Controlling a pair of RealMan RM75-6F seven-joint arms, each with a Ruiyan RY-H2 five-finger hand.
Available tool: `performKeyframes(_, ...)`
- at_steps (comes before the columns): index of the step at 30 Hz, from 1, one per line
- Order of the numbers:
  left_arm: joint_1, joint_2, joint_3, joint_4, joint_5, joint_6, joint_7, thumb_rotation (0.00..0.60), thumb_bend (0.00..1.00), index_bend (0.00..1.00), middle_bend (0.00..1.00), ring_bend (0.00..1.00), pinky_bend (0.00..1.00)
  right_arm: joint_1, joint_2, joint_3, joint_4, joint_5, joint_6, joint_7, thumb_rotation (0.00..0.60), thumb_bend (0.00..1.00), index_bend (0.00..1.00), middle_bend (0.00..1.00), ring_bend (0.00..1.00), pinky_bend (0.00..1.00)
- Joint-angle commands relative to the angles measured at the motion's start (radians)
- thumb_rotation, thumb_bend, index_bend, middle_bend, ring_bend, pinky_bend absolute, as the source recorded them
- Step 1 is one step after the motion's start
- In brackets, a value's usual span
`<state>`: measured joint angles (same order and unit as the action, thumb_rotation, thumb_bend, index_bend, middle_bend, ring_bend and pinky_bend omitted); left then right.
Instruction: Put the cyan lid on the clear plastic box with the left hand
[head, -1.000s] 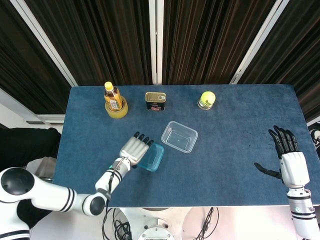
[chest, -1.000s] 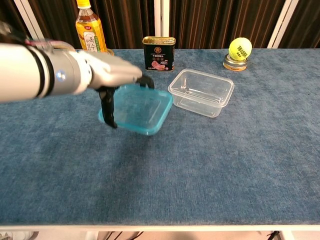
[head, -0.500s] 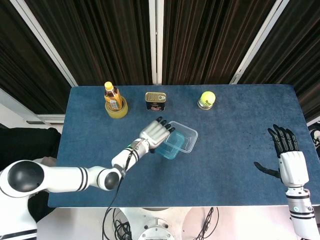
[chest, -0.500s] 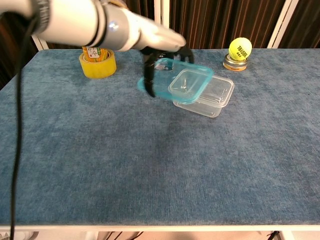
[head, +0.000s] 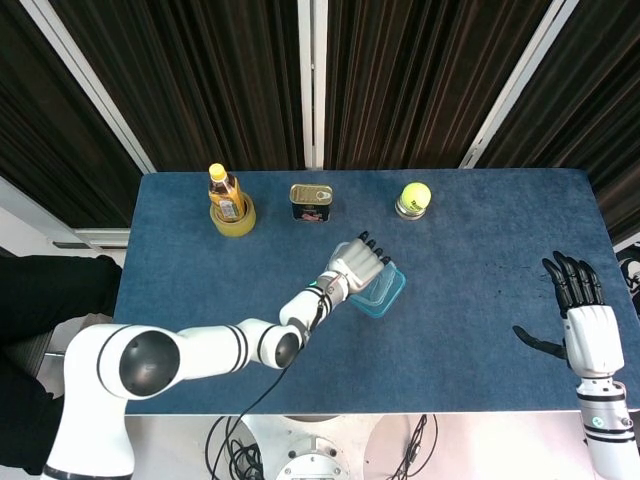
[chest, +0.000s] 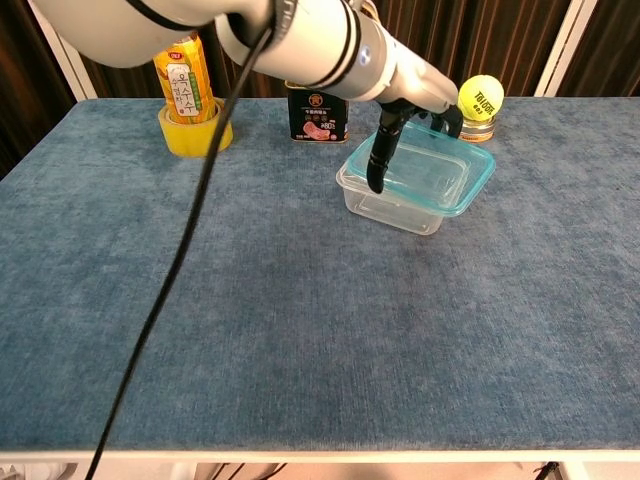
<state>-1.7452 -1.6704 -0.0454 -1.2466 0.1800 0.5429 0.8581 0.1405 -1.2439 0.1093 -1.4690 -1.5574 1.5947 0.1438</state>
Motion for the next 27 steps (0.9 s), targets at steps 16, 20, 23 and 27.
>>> performKeyframes(16,-0.129,-0.066,0.150,0.147,-0.206,-0.070,-0.020,0.600,0.24,0.32,0.20,0.08,0.06,0.004,-0.009,0.003,0.024,0.003,-0.020,0.026,0.600,0.00,0.00,0.00,0.00,0.00)
performKeyframes(20,-0.146,-0.081,0.173,0.173,-0.227,-0.086,-0.024,0.600,0.24,0.32,0.20,0.08,0.06,0.003,-0.010,0.003,0.027,0.005,-0.021,0.030,0.600,0.00,0.00,0.00,0.00,0.00)
performKeyframes(23,-0.161,-0.088,0.187,0.189,-0.242,-0.097,-0.031,0.600,0.24,0.32,0.20,0.08,0.06,0.002,-0.010,0.003,0.029,0.005,-0.021,0.032,0.600,0.00,0.00,0.00,0.00,0.00)
performKeyframes(27,-0.181,-0.097,0.208,0.199,-0.265,-0.100,-0.037,0.600,0.24,0.32,0.20,0.08,0.06,0.002,-0.010,0.004,0.029,0.005,-0.022,0.033,0.600,0.00,0.00,0.00,0.00,0.00)
